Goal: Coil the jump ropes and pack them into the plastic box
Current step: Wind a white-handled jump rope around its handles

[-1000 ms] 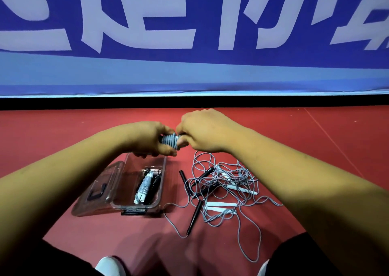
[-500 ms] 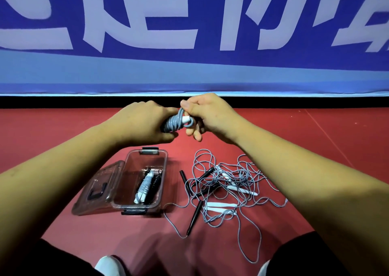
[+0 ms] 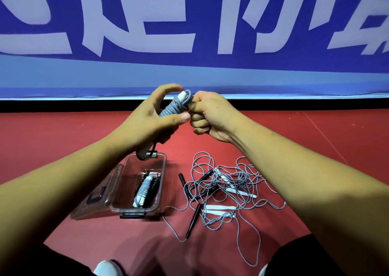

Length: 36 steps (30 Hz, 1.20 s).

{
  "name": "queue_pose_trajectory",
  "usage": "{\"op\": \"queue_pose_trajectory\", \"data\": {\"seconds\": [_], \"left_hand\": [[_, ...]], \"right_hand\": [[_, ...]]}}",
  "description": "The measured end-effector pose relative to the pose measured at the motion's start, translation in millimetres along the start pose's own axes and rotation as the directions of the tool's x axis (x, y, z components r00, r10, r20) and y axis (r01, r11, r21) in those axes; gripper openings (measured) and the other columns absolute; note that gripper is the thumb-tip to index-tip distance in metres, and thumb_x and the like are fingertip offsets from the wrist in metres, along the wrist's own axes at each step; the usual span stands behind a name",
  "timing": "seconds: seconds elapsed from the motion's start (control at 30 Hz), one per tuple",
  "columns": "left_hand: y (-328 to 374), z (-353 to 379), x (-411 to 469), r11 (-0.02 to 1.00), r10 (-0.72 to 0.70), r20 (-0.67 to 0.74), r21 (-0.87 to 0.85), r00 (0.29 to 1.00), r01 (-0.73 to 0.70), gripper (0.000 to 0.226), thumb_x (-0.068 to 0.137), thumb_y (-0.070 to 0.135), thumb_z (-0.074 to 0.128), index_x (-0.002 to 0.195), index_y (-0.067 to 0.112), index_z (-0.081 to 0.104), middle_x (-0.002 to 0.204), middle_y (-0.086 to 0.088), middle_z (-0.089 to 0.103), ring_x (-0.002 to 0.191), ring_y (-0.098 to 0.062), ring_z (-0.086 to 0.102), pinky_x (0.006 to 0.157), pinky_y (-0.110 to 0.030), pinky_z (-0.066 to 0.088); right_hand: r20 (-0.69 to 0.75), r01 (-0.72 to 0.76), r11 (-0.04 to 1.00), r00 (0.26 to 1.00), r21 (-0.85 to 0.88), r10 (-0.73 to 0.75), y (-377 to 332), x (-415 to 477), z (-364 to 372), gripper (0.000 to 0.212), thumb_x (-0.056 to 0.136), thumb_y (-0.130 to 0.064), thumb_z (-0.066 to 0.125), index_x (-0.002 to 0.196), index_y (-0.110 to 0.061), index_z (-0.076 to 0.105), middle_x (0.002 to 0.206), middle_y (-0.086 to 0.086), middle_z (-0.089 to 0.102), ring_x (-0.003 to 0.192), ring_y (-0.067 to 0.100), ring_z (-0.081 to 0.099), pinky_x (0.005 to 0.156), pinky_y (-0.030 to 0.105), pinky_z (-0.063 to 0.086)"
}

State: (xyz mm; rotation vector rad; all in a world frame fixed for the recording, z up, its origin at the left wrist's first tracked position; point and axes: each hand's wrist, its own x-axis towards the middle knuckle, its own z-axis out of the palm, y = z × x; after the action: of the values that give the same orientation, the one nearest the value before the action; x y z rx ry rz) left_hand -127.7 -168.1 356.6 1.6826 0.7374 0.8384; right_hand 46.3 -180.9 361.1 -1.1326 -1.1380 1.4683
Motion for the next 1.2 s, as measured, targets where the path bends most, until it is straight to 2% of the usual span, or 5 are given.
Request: {"op": "queue_pose_trajectory", "data": {"seconds": [0.33, 0.53, 0.77, 1.03, 1.2], "left_hand": [[-3, 1, 8, 0.963, -0.089, -0.119, -0.263, 0.989, 0.055, 0.037, 0.097, 0.043, 0.051, 0.114, 0.01, 0.058, 0.079, -0.013, 0.054, 0.057, -0.02, 0.043, 0.049, -0.026, 0.036], [-1, -5, 13, 0.815, -0.293, 0.128, -0.484, 0.948, 0.317, 0.049, 0.093, 0.06, 0.041, 0.101, 0.015, 0.059, 0.064, -0.008, 0.045, 0.038, -0.018, 0.041, 0.041, -0.019, 0.035], [-3, 4, 9, 0.738, -0.345, 0.157, -0.565, 0.926, 0.37, 0.049, 0.093, 0.06, 0.041, 0.124, 0.023, 0.052, 0.063, -0.008, 0.044, 0.036, -0.018, 0.039, 0.041, -0.018, 0.032], [-1, 5, 8, 0.758, -0.293, 0.145, -0.567, 0.945, 0.322, 0.062, 0.094, 0.057, 0.04, 0.14, 0.016, 0.049, 0.069, -0.008, 0.047, 0.039, -0.019, 0.04, 0.041, -0.02, 0.035], [2, 3, 7, 0.765, -0.281, 0.124, -0.57, 0.952, 0.3, 0.046, 0.095, 0.05, 0.041, 0.118, 0.015, 0.059, 0.071, -0.008, 0.047, 0.045, -0.019, 0.042, 0.045, -0.023, 0.037]], "right_hand": [[-0.147, 0.158, 0.982, 0.974, -0.106, -0.173, 1, -3, 5, 0.012, 0.094, -0.002, 0.055, 0.083, -0.008, 0.053, 0.061, 0.011, 0.053, 0.046, 0.018, 0.041, 0.048, 0.027, 0.035], [0.006, 0.248, 0.94, 0.967, 0.232, -0.257, -6, -12, 6, 0.005, 0.095, 0.001, 0.052, 0.097, 0.001, 0.057, 0.073, 0.015, 0.059, 0.058, 0.021, 0.056, 0.058, 0.027, 0.051], [-0.17, 0.334, 0.931, 0.919, -0.146, -0.356, 0, -3, 10, 0.013, 0.098, -0.012, 0.054, 0.101, -0.009, 0.067, 0.07, 0.009, 0.053, 0.059, 0.022, 0.046, 0.053, 0.03, 0.043], [-0.245, 0.323, 0.918, 0.932, 0.23, -0.267, -6, 0, 12, 0.015, 0.097, 0.003, 0.05, 0.111, -0.002, 0.051, 0.076, 0.012, 0.059, 0.053, 0.012, 0.051, 0.051, 0.022, 0.046], [-0.188, 0.328, 0.941, 0.933, 0.085, -0.308, -9, -1, 2, 0.01, 0.089, 0.008, 0.06, 0.091, -0.001, 0.063, 0.066, 0.007, 0.057, 0.052, 0.013, 0.05, 0.052, 0.023, 0.047]]}}
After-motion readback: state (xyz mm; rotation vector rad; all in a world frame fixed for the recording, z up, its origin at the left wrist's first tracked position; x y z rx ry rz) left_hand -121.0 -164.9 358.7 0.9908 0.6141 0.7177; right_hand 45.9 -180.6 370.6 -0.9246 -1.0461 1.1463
